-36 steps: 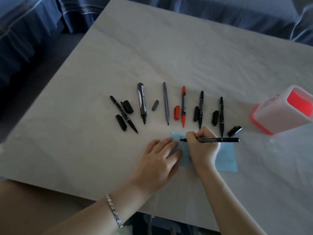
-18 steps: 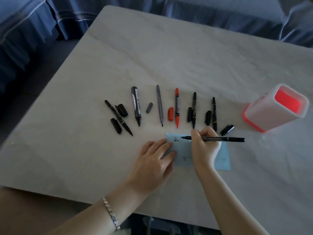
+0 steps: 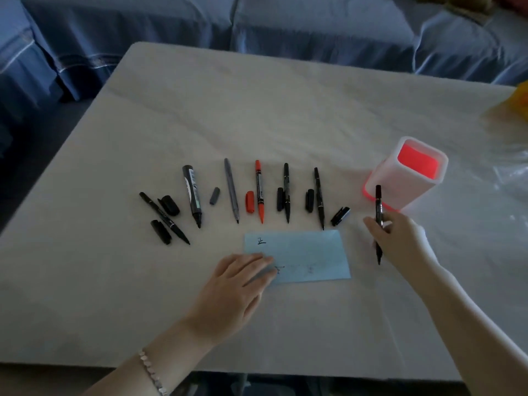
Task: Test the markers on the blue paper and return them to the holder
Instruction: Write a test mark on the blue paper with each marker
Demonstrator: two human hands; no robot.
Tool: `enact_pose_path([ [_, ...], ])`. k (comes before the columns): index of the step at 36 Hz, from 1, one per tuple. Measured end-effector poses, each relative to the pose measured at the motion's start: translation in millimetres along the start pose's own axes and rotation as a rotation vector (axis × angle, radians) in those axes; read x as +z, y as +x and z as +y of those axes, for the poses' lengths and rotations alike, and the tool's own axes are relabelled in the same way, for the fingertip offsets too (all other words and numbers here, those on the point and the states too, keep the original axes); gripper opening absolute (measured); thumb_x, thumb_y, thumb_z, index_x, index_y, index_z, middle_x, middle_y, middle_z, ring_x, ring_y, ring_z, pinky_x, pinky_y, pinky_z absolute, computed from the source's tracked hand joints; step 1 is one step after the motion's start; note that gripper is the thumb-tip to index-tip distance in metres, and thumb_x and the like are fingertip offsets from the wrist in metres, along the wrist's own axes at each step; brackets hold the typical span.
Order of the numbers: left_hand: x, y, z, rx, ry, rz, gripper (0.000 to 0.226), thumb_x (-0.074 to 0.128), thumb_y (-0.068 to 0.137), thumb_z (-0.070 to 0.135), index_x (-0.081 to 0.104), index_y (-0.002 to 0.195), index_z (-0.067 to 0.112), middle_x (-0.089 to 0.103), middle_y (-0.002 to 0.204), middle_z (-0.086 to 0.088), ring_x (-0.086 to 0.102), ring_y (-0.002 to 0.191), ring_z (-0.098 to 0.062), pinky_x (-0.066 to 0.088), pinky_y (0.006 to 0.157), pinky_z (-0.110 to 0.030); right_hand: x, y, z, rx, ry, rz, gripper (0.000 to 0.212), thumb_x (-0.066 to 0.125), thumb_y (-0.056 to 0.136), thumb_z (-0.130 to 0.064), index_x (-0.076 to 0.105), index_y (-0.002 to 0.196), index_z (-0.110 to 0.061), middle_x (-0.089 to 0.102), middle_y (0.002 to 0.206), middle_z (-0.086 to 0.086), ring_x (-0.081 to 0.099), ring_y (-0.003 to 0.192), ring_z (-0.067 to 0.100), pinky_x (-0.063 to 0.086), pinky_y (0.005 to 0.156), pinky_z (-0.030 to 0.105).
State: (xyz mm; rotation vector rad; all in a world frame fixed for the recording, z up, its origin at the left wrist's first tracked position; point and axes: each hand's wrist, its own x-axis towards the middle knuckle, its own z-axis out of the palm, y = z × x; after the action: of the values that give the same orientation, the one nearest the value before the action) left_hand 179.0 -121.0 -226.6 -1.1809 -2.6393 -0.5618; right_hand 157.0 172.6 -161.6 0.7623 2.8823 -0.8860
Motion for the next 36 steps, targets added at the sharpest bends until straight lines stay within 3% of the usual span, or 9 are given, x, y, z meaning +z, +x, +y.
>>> enact_pose_path([
  [3, -2, 0, 1, 0.042, -0.037, -0.082, 0.031, 0.048, 0.086, 0.027, 0.063, 0.113, 0.024, 0.061, 0.124, 0.006, 0.045, 0.119, -0.011, 0.035, 0.100, -0.031, 9, 13, 2, -0.010, -0.043, 0.014, 0.021, 0.056, 0.088, -0.030, 0.062, 0.096, -0.012, 0.059, 0.068, 0.006, 0.053, 0.059, 0.023, 0.035, 0.048, 0.024],
  [5, -3, 0, 1, 0.031, -0.066, -0.115, 0.031, 0.048, 0.087, 0.028, 0.064, 0.113, 0.026, 0.061, 0.124, 0.007, 0.046, 0.119, -0.009, 0.034, 0.100, -0.030, 15, 19, 0, -0.018, -0.054, 0.018, 0.022, 0.058, 0.087, -0.029, 0.063, 0.102, -0.013, 0.062, 0.073, 0.009, 0.057, 0.068, 0.031, 0.042, 0.056, 0.028],
  [8, -4, 1, 1, -0.002, -0.097, -0.138, 0.030, 0.047, 0.087, 0.029, 0.064, 0.113, 0.027, 0.062, 0.123, 0.009, 0.047, 0.118, -0.008, 0.034, 0.099, -0.028, 19, 23, -4, -0.009, -0.082, 0.033, 0.034, 0.060, 0.085, -0.035, 0.061, 0.110, -0.012, 0.064, 0.081, 0.012, 0.061, 0.078, 0.034, 0.048, 0.067, 0.033],
  [11, -5, 1, 2, -0.012, -0.112, -0.133, 0.030, 0.048, 0.087, 0.028, 0.065, 0.112, 0.027, 0.062, 0.122, 0.010, 0.048, 0.117, -0.006, 0.033, 0.099, -0.026, 17, 23, -12, -0.018, -0.121, 0.106, 0.044, 0.060, 0.084, -0.038, 0.057, 0.117, -0.010, 0.066, 0.096, 0.015, 0.060, 0.087, 0.035, 0.045, 0.070, 0.033],
  [16, -5, 0, 2, -0.010, -0.132, -0.092, 0.027, 0.051, 0.085, 0.025, 0.067, 0.108, 0.023, 0.062, 0.121, 0.008, 0.051, 0.115, -0.009, 0.036, 0.097, -0.027, 16, 20, -45, -0.135, -0.107, 0.063, 0.025, 0.057, 0.087, -0.029, 0.065, 0.100, -0.009, 0.066, 0.091, 0.012, 0.059, 0.088, 0.033, 0.047, 0.072, 0.034],
  [21, -5, 0, 3, -0.019, -0.128, -0.101, 0.028, 0.051, 0.086, 0.024, 0.067, 0.108, 0.023, 0.063, 0.121, 0.008, 0.051, 0.114, -0.010, 0.036, 0.097, -0.027, 31, 37, -72, -0.082, -0.284, -0.130, 0.027, 0.059, 0.085, -0.028, 0.066, 0.077, -0.002, 0.063, 0.072, 0.013, 0.060, 0.070, 0.032, 0.045, 0.057, 0.028],
  [27, -5, 0, 5, -0.018, -0.138, -0.076, 0.027, 0.052, 0.084, 0.023, 0.069, 0.106, 0.022, 0.064, 0.120, 0.007, 0.053, 0.114, -0.010, 0.037, 0.096, -0.028, 39, 45, -83, -0.006, -0.318, -0.225, 0.045, 0.062, 0.082, -0.026, 0.036, 0.050, -0.008, 0.040, 0.050, 0.005, 0.039, 0.045, 0.019, 0.025, 0.042, 0.023],
  [32, -4, 0, 5, 0.003, -0.130, -0.045, 0.026, 0.054, 0.083, 0.022, 0.069, 0.105, 0.021, 0.065, 0.119, 0.006, 0.052, 0.113, -0.010, 0.038, 0.095, -0.027, 28, 39, -83, -0.001, -0.169, -0.242, 0.045, 0.061, 0.083, -0.022, 0.039, 0.047, -0.007, 0.039, 0.042, 0.003, 0.037, 0.039, 0.016, 0.026, 0.039, 0.023],
  [36, -2, -1, 5, 0.015, -0.111, -0.007, 0.025, 0.055, 0.083, 0.023, 0.070, 0.103, 0.020, 0.066, 0.117, 0.005, 0.051, 0.111, -0.009, 0.037, 0.095, -0.026, 11, 19, -83, -0.060, 0.184, -0.100, 0.031, 0.056, 0.080, -0.016, 0.047, 0.051, -0.013, 0.041, 0.027, -0.006, 0.037, 0.024, 0.005, 0.027, 0.031, 0.010],
])
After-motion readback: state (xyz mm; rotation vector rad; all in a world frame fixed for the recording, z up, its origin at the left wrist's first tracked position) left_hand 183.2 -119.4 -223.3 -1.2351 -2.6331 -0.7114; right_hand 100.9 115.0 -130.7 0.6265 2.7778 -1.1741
